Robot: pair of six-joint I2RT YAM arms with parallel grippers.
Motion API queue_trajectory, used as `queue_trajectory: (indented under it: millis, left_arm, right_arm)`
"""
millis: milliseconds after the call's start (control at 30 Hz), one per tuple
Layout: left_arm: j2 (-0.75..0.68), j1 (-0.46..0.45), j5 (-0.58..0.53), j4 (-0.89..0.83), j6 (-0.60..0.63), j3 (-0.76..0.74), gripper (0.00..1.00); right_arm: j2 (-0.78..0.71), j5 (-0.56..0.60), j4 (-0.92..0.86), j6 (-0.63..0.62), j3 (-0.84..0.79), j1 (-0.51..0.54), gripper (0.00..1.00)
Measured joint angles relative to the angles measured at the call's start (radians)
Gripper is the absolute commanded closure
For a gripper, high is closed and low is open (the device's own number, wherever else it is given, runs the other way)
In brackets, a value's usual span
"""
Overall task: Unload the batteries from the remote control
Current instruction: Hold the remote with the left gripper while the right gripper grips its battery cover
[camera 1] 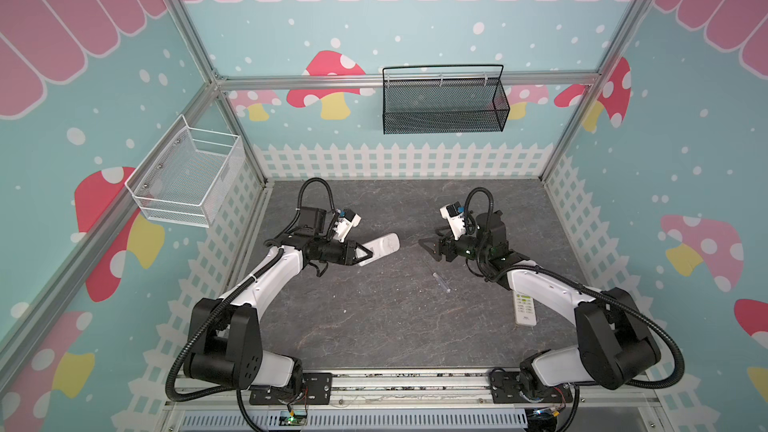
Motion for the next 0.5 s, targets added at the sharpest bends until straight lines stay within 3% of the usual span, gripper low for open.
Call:
queue_trajectory:
  millis: [267, 500]
  left_arm:
    - [0.003, -0.012, 0.080, 0.095, -0.034, -0.024, 1.00]
    - [0.027, -0.020, 0.101, 0.115, -0.038, -0.024, 1.00]
  right_arm:
    - [0.174, -0.132, 0.097, 0.100, 0.051, 0.024, 0.23]
    - [0.237, -0.222, 0.139, 0.135, 0.121, 0.036, 0.31]
